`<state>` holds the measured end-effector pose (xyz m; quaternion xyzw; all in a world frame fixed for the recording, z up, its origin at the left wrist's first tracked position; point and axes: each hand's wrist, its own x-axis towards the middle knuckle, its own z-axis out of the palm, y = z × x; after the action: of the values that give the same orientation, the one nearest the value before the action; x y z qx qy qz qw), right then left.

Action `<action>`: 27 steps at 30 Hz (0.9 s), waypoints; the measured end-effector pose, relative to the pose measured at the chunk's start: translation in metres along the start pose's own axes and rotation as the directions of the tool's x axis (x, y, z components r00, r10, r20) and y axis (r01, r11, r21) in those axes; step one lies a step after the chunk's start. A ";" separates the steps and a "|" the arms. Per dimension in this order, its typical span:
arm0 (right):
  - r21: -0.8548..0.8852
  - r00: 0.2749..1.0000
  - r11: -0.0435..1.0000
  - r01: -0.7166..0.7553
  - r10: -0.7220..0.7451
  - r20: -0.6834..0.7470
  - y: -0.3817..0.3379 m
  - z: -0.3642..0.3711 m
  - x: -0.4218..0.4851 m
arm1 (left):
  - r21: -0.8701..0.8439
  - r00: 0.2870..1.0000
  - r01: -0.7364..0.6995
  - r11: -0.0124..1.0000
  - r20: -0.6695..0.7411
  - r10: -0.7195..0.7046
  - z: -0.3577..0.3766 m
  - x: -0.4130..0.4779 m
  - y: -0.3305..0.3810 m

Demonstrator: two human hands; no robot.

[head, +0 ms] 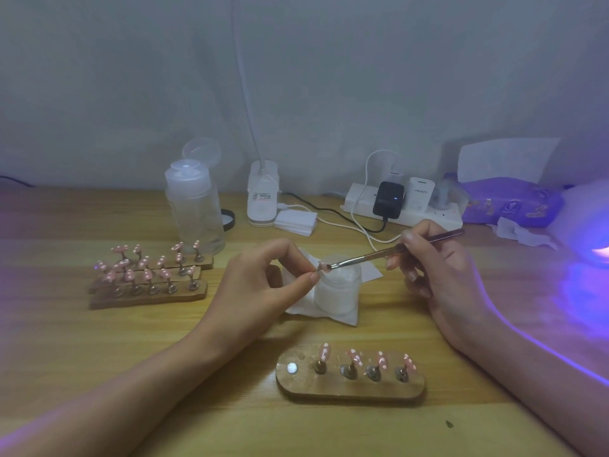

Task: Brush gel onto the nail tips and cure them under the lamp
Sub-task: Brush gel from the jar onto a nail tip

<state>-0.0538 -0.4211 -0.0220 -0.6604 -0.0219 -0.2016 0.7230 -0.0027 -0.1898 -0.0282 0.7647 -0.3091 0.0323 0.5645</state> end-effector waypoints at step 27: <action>-0.070 0.998 0.996 0.064 -0.063 0.012 0.001 0.001 0.001 | 0.021 1.000 -0.032 0.999 0.003 0.031 0.001 -0.001 0.005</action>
<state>-0.0526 -0.4207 -0.0230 -0.6854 -0.0392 -0.2219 0.6924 -0.0059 -0.1910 -0.0250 0.7657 -0.3214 0.0436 0.5555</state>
